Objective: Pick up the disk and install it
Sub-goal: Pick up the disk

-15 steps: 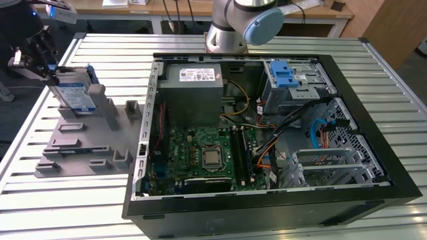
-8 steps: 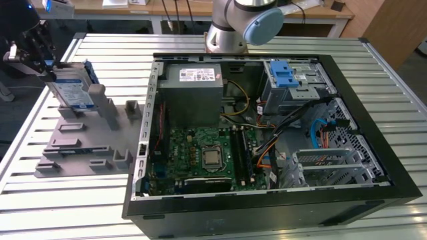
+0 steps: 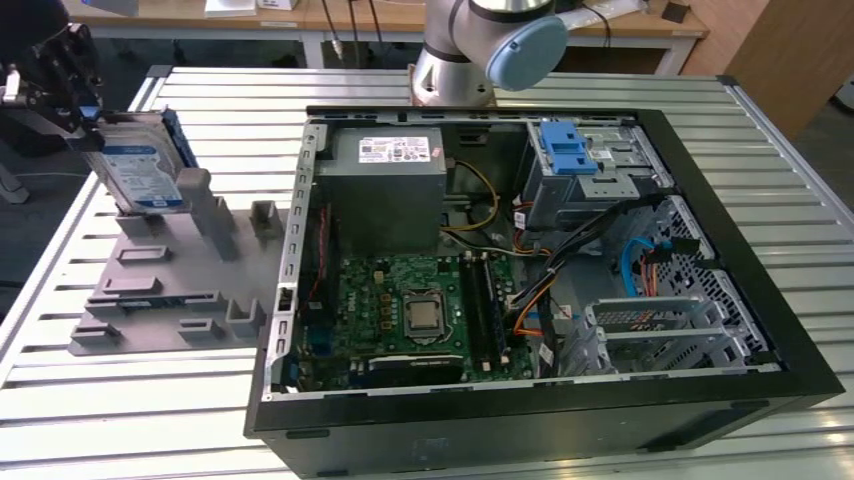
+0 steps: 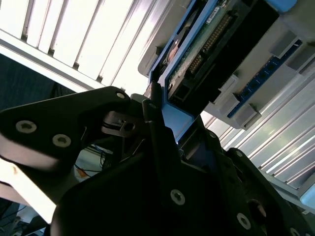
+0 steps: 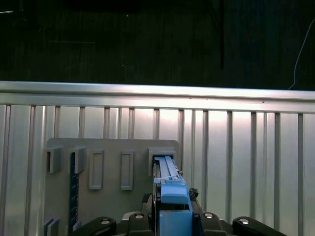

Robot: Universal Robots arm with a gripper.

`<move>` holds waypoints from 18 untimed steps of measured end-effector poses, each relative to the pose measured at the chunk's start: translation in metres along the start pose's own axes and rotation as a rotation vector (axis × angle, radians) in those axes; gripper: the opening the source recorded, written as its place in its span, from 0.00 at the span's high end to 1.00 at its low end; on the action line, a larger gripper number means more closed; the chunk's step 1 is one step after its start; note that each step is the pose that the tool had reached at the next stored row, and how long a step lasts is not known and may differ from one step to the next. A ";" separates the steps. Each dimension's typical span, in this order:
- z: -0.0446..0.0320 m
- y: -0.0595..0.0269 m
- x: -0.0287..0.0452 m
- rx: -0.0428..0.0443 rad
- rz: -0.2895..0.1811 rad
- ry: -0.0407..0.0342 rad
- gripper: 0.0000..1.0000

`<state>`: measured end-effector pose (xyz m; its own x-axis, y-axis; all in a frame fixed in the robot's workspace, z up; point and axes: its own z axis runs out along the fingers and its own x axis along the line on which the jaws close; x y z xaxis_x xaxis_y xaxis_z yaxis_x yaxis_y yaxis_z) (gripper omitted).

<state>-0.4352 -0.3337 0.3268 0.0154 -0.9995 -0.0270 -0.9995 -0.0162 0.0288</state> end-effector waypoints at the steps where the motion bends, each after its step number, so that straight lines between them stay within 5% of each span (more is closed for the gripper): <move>1: -0.0022 0.0001 0.0000 0.0000 0.000 0.0000 0.64; 18: -0.0296 0.0009 -0.0008 0.0000 0.000 0.0000 0.64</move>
<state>-0.4352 -0.3337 0.3565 0.0154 -0.9995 -0.0270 -0.9995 -0.0162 0.0287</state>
